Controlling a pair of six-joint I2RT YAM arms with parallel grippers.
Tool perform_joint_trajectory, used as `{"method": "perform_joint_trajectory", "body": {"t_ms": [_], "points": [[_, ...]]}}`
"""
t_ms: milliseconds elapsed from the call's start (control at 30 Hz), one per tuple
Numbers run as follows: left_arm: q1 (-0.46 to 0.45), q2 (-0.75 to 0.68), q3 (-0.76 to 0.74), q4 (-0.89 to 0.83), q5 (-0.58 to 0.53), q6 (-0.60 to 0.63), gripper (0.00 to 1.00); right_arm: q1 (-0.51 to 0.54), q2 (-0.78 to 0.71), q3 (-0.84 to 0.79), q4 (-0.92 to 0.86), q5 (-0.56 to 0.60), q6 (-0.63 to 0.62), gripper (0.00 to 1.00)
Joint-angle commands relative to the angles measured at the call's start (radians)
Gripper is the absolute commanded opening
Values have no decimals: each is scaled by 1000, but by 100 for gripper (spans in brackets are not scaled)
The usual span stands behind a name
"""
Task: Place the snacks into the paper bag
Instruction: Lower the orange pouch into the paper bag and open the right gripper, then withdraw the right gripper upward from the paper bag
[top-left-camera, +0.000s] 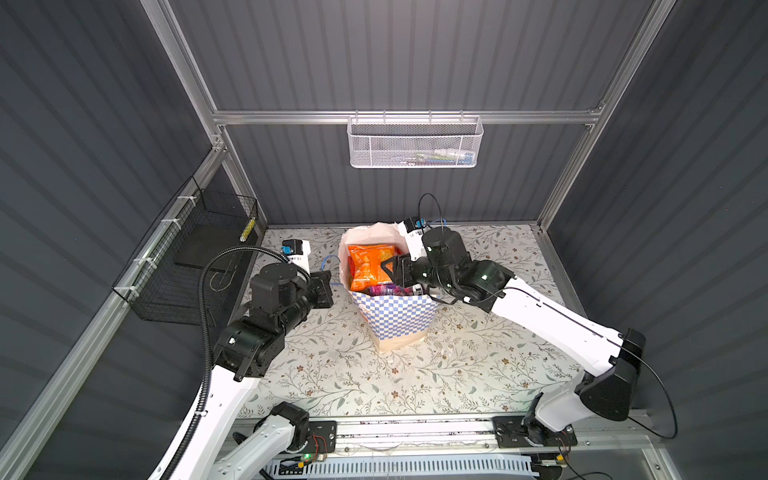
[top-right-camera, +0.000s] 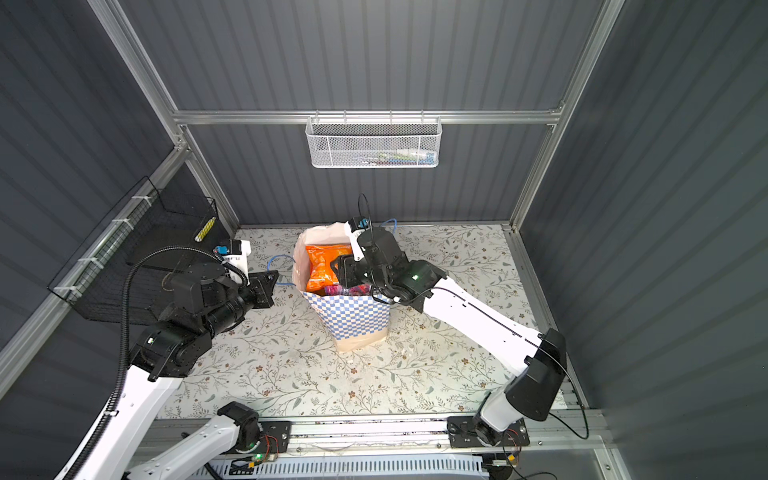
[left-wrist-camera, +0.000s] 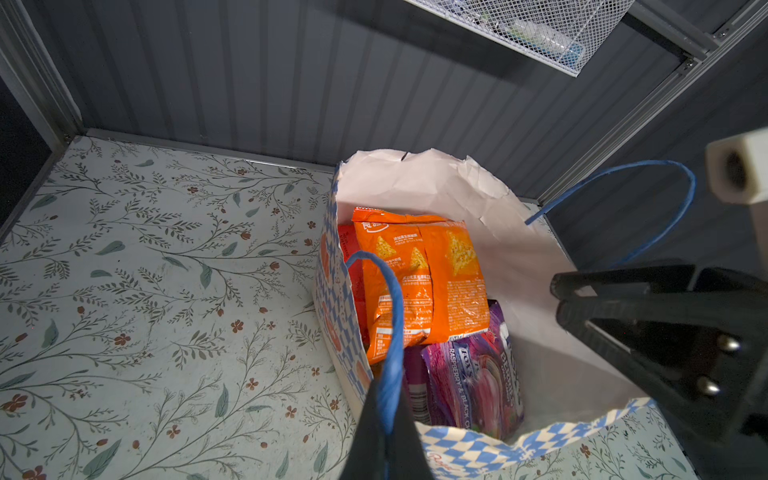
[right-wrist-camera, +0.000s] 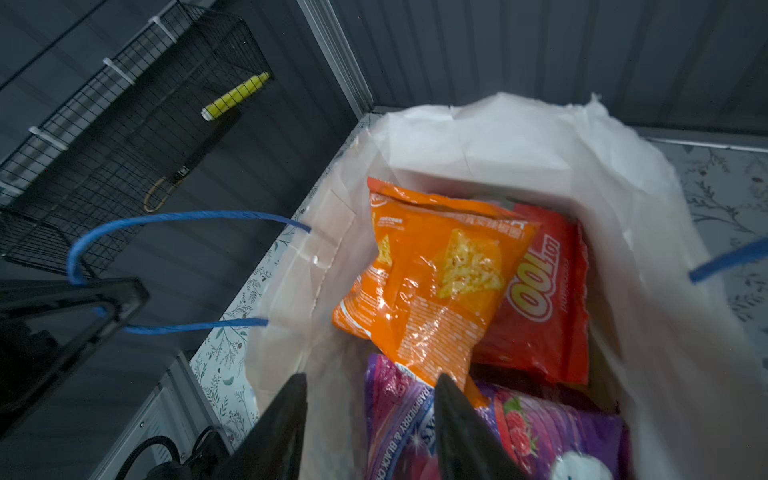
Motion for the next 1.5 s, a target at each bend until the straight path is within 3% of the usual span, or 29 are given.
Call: {"method": "perform_joint_trajectory", "body": {"t_ms": [0, 333, 433, 533, 633, 867, 1133, 1333, 1467], "points": [[5, -20, -3, 31, 3, 13, 0, 1, 93, 77, -48, -23, -45, 51], [4, -25, -5, 34, -1, 21, 0, 2, 393, 368, -135, -115, -66, 48], [4, -29, -4, 33, -1, 22, 0, -1, 439, 345, -172, -27, -14, 50], [4, -38, -6, 36, 2, 19, 0, -6, 448, 219, -126, 24, 47, 51], [6, -38, -4, 36, 2, 19, 0, -35, 441, 110, -48, -50, 120, 50], [8, -34, -5, 35, -1, 18, 0, -29, 291, 111, -16, -97, 57, 56], [9, -3, 2, 19, 17, 6, 0, -43, 150, 310, -208, -110, -74, 83], [9, -3, 0, 17, 29, 6, 0, -79, -2, 271, -288, 88, -153, 99], [9, 6, 4, 14, 31, 10, 0, -116, -133, 146, -253, 200, -157, 99]]}}
